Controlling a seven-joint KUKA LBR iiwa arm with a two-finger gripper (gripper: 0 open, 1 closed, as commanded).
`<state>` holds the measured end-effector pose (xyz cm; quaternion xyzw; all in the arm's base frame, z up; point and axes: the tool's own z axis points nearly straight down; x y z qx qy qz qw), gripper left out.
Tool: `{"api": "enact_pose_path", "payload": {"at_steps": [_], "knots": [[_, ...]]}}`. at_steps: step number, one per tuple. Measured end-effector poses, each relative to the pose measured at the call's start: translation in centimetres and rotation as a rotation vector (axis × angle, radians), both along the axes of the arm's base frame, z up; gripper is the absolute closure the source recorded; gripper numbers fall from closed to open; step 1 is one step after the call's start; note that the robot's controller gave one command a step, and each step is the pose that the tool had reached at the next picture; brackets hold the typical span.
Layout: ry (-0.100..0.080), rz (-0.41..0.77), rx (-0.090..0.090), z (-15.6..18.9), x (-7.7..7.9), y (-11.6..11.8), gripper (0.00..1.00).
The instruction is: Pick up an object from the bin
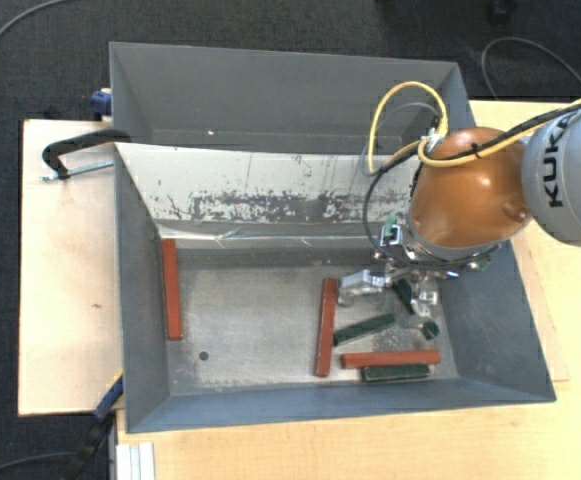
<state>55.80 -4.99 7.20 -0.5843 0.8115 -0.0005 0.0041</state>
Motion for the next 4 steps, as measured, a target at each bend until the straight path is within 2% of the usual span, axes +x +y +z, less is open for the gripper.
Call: {"api": "enact_pose_path", "payload": {"at_steps": [1,2,3,4], "knots": [[0.002,-0.003,0.0,0.0,-0.1,-0.1,1.0],[0.003,-0.003,0.0,0.0,-0.1,-0.1,0.0],[-0.016,0.112,-0.003,0.3,-6.0,2.1,0.0],[-0.009,0.094,0.003,6.3,-1.4,9.1,0.0]]}}
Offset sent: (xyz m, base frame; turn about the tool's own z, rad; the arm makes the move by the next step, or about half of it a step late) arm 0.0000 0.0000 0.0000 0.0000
